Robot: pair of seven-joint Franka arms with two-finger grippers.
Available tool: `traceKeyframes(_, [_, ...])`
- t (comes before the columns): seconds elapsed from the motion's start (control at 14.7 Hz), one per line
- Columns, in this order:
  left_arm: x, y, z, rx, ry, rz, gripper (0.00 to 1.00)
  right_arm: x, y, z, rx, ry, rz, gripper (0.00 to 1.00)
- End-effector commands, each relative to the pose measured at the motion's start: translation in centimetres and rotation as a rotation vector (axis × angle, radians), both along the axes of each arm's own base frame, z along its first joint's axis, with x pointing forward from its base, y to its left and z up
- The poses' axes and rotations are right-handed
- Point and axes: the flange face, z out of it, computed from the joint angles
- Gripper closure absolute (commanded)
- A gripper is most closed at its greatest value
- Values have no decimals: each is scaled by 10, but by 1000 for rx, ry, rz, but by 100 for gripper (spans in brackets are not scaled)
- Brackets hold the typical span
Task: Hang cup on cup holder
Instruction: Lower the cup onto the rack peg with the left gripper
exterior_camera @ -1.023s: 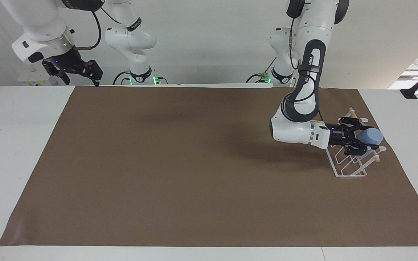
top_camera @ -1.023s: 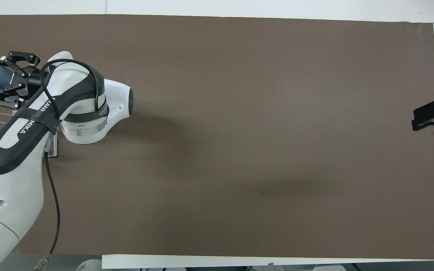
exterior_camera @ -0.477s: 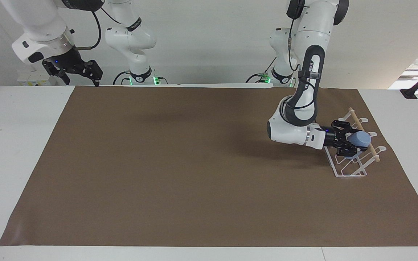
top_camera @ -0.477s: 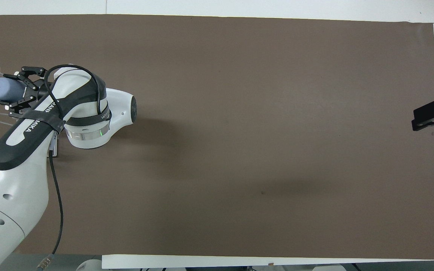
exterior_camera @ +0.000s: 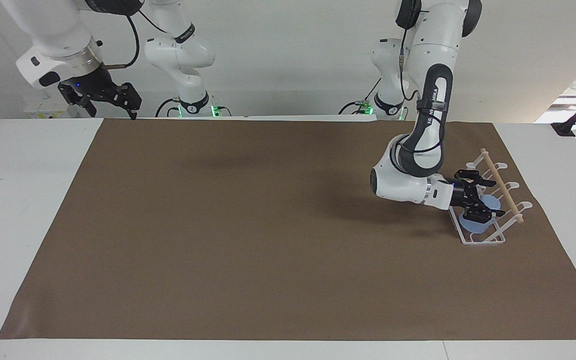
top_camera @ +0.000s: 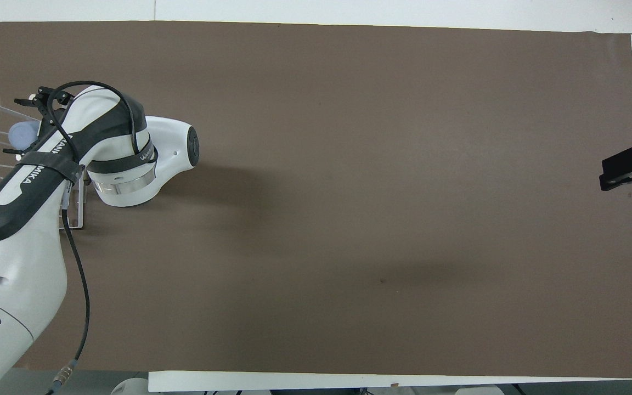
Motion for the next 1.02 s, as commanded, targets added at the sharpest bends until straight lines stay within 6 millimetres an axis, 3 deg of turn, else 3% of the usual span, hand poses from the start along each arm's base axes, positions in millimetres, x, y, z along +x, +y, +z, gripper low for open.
traceKeyframes(0.0, [9,-10,20,-74,19,53,0,-7,-2,0,23,7,11,0])
traceKeyframes(0.2, [20,-7,64,-127,69,82,0,-7,-2,0,23,8,11,0])
traceKeyframes(0.27, [11,-6,97,-202,148,77,0,-7,-2,0,23,7,11,0])
traceKeyframes(0.41, [-11,2,144,-336,339,55,0,-7,-2,0,23,7,11,0])
traceKeyframes(0.61, [-36,21,200,-406,545,-34,0,-7,-2,0,23,7,11,0])
traceKeyframes(0.75, [-52,44,224,-550,685,-93,0,-7,-2,0,23,7,10,0])
traceKeyframes(0.95, [-65,47,222,-584,990,-284,0,-7,-2,0,23,7,11,0])
